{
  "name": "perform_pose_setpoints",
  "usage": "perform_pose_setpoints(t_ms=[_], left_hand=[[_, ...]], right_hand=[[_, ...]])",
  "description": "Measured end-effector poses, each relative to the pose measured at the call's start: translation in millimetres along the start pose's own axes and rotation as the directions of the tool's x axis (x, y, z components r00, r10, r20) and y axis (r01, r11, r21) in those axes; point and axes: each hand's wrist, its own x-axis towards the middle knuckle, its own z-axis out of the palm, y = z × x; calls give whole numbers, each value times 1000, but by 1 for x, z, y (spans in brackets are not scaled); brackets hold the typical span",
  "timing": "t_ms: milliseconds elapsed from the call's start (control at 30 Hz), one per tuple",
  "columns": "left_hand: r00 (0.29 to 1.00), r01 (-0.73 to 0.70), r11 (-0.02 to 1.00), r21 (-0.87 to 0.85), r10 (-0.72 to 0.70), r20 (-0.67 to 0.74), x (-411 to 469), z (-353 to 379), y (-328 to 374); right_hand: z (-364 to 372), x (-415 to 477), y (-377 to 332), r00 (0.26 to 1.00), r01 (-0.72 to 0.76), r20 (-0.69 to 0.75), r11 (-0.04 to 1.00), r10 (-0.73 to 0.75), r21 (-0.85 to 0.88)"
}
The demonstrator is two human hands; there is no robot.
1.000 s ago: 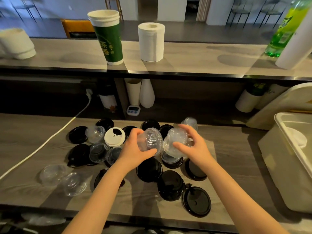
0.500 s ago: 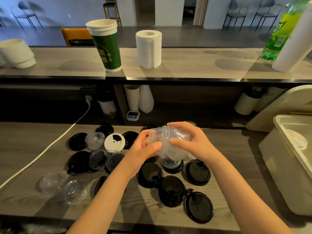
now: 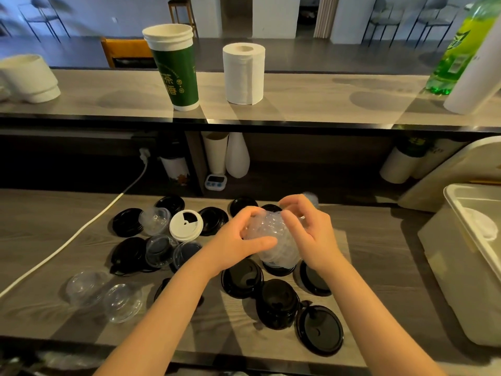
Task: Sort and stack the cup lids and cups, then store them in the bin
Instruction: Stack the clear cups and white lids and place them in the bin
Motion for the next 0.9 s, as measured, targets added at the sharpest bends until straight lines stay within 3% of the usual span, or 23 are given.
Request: perform_pose_setpoints(t_ms=[100,167,233,300,367,467,500,567,667,833,900], left_hand=[[999,36,999,-31,-36,3,1,4,-4],[999,42,999,-33,-43,-4,1,8,-6],[999,44,999,-3,-44,-12,0,15,-5],[998,46,998,42,-44,-39,-1,22,-7],[997,51,993,110,-44,-65,-3,28,-9],[996,85,977,197,-91,21,-3,28,-10],[993,92,983,157,-102,55,-3,26,-8],[990,139,986,-92,-135,49,0,23,-7],[967,251,882,-400,-249,58,4,26,-9],[940,333,726,-602,-308,149,3,38,-18],[942,329,720,-611,-300,153,3,37,-25]], right_hand=[[7,-2,2,993,-42,-112,998,46,38],[11,-3,1,979,-156,-107,976,173,151],[13,-4,1,940,-318,-7,881,342,352],[12,-5,0,886,-436,113,722,450,537],[9,-8,0,893,-426,126,722,432,545],[6,-11,8,903,-406,104,749,416,524],[5,-11,10,899,-406,96,730,428,550],[2,-10,13,886,-393,57,682,460,617],[3,-11,13,893,-360,47,649,447,670],[13,-14,15,905,-349,-3,747,425,566],[15,-16,21,913,-359,6,796,408,487]])
